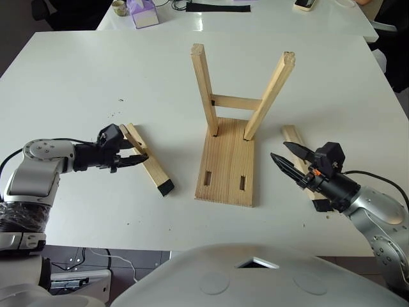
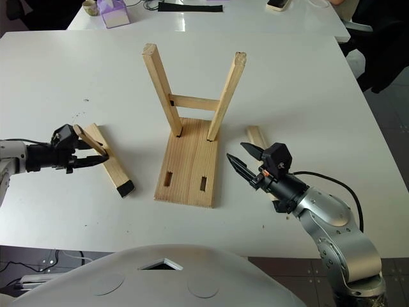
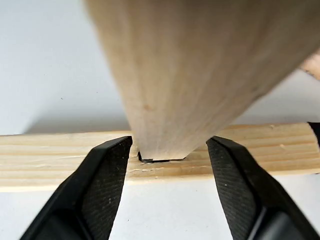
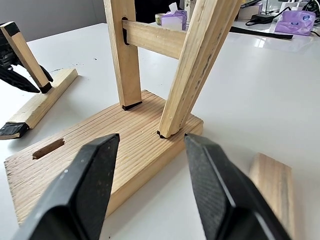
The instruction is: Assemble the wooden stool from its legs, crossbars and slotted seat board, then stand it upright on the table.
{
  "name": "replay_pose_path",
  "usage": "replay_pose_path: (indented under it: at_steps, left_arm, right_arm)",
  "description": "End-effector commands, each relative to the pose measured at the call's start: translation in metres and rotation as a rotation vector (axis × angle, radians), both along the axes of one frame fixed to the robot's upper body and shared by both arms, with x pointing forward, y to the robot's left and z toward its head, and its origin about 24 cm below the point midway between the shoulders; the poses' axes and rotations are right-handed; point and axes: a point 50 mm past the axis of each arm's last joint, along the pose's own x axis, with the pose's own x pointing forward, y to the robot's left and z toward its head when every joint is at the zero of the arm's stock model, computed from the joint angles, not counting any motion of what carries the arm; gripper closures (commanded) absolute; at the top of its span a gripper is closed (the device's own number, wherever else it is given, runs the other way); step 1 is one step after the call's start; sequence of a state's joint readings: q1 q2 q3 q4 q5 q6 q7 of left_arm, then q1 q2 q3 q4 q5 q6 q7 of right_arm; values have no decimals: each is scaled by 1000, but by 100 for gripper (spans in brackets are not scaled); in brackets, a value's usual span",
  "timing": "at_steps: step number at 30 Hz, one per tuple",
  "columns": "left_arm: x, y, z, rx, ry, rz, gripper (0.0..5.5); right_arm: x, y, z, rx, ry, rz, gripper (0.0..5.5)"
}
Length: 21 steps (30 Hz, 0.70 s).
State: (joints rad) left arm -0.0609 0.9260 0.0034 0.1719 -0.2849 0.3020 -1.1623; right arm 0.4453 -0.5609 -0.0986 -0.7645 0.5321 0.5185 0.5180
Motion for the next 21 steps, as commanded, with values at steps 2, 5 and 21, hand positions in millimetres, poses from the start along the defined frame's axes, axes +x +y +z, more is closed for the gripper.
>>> replay_pose_path:
  at_steps: [2,5,21]
  left_arm:
    - [0,16,-12,24,-4,102,192]
    - [3,22,8,-89,-48,132,192]
    - [12,2,114,-659,-307,131,214]
  right_arm:
    - [2,-2,0,-21,11,16,312]
    - [2,-3,0,-25,12,19,312]
    - [3,-7,2,-28,3,18,312]
